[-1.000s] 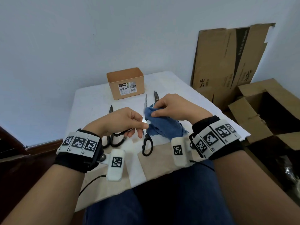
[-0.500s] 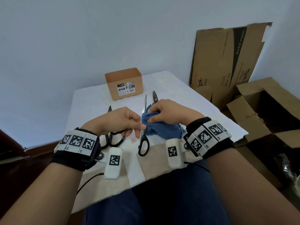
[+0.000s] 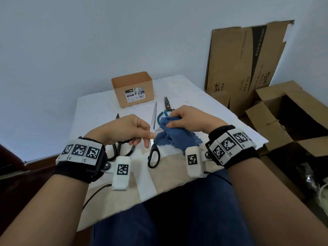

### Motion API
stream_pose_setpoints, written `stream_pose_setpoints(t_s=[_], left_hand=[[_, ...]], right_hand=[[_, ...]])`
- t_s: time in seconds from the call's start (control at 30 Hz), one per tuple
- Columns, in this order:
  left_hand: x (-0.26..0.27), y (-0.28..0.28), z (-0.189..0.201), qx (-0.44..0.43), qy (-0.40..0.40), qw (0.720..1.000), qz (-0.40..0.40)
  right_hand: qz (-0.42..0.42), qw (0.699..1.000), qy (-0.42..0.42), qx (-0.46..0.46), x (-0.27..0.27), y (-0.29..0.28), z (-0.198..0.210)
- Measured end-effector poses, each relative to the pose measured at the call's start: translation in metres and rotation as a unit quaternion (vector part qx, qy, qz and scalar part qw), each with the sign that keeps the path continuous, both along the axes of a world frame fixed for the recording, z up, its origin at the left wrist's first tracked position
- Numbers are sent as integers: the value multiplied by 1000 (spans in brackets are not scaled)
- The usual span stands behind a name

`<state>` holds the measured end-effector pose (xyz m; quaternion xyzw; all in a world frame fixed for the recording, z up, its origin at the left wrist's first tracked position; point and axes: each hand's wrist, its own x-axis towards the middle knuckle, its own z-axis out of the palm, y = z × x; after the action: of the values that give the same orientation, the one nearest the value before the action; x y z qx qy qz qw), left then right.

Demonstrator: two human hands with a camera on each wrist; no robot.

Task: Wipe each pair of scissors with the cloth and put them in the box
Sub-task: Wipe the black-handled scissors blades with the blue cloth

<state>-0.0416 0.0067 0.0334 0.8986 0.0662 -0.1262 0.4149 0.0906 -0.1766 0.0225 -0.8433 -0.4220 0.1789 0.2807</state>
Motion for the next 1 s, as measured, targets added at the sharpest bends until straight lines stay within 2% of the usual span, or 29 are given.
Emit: stream_pose_setpoints(t_s=[0.2, 0.33, 0.4, 0.47, 0.53, 0.67, 0.8, 0.9, 1.0], left_hand=[[-5, 8, -3, -15, 5, 1000, 6], [-9, 16, -3, -36, -33, 998, 32], [-10, 23, -2, -55, -53, 996, 55], [-10, 25, -3, -60, -58, 994, 69], [-8, 21, -4, -58, -60, 994, 71], [-5, 15, -10, -45, -47, 996, 63], [-6, 10, -14, -49, -41, 996, 65], [-6, 6, -14, -42, -44, 996, 68], [-5, 5, -13, -43, -52, 995, 74]], right_hand=[[-55, 998, 4, 27, 10, -10, -8], [-153, 987, -29, 47, 20, -13, -15], [-208, 974, -27, 91, 23, -15, -19], [-236, 957, 24, 165, 22, -13, -23], [-246, 941, 71, 220, 20, -8, -22], [-259, 942, 51, 208, 17, -1, -15], [-307, 914, 96, 246, 24, -2, -23], [-323, 916, 85, 224, 25, -5, -27], [-297, 922, 92, 230, 19, -6, -26]])
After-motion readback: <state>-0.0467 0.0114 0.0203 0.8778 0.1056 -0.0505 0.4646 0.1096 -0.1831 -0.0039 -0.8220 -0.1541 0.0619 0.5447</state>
